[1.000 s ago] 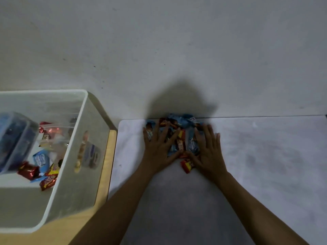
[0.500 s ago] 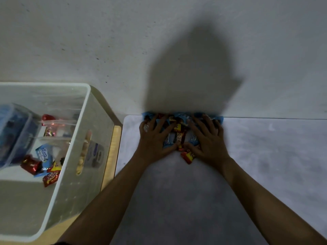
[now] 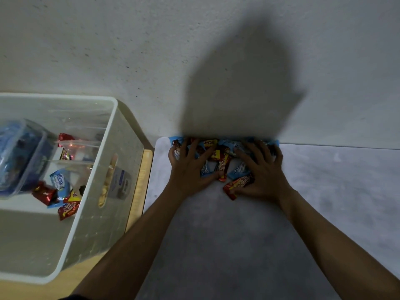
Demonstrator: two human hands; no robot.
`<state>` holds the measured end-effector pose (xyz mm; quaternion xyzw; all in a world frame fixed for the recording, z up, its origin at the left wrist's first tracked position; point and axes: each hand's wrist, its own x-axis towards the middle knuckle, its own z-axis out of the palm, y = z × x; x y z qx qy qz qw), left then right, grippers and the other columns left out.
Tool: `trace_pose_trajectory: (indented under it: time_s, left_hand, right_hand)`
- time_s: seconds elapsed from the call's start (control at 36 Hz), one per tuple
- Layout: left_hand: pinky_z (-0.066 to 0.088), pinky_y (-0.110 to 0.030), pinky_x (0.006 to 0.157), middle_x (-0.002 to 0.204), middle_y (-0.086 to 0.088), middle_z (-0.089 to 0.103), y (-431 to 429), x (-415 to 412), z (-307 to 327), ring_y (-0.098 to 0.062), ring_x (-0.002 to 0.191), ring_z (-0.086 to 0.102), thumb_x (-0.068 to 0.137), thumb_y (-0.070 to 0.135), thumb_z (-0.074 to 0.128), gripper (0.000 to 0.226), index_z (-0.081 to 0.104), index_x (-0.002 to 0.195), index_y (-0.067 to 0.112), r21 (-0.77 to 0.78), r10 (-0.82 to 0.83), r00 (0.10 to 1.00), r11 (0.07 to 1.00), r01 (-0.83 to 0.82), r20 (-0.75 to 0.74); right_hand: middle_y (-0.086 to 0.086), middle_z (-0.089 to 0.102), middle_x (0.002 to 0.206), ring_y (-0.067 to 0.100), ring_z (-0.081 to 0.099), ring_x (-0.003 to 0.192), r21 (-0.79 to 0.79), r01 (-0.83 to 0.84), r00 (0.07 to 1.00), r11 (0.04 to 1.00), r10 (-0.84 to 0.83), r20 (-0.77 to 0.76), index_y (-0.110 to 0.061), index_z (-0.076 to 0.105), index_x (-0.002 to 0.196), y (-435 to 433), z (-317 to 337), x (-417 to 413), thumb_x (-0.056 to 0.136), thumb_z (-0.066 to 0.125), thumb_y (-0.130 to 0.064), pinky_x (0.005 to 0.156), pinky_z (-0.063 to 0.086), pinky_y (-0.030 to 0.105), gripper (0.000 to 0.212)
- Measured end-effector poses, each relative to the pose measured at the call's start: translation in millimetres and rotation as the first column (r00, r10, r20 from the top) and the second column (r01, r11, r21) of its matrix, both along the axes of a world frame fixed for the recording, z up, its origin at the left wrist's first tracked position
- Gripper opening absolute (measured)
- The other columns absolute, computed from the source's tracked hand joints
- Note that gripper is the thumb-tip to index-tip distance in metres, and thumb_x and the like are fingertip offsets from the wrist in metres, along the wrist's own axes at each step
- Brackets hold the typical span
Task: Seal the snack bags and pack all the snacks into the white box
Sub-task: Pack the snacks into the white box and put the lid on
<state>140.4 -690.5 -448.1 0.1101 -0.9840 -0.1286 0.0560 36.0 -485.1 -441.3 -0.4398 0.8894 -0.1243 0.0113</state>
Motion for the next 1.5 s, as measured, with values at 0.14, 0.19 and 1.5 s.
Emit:
trace_pose_trajectory:
  time_s: [0.14,0.19,1.5]
  left_hand:
    - [0.014,-0.065,0.109,0.145,-0.008,0.036,3.1,-3.7,-2.4,-0.034,0.139,0.024,0.070,0.086,0.029,0.081,0.043,0.133,0.037,0.035,0.037,0.999,0.999,-0.037,0.015]
    - [0.017,-0.065,0.108,0.146,-0.008,0.034,4.1,-5.4,-3.7,-0.034,0.139,0.022,0.069,0.087,0.028,0.082,0.043,0.133,0.038,0.051,0.057,0.998,0.997,-0.058,0.022]
    - [0.027,-0.059,0.097,0.146,-0.011,0.035,20.5,-13.0,9.7,-0.036,0.136,0.030,0.072,0.067,0.038,0.066,0.049,0.129,0.037,0.111,0.107,0.992,0.987,-0.114,0.065]
  right_hand:
    - [-0.002,0.029,0.148,0.029,0.016,0.141,0.031,-0.039,0.999,0.999,0.039,0.021,-0.031,0.030,0.140,3.9,-0.5,-4.1,0.057,0.028,-0.095,0.110,0.012,0.061,0.105]
    - [0.000,0.037,0.146,0.027,0.022,0.138,0.054,-0.034,0.999,0.998,0.033,0.020,-0.030,0.032,0.140,4.1,0.6,-6.7,0.059,0.028,-0.094,0.108,0.017,0.054,0.104]
    - [0.010,0.051,0.137,0.036,0.047,0.123,0.052,0.128,0.991,0.990,-0.129,0.029,-0.033,0.049,0.128,5.7,4.2,4.2,0.085,0.024,-0.071,0.096,0.038,0.048,0.063]
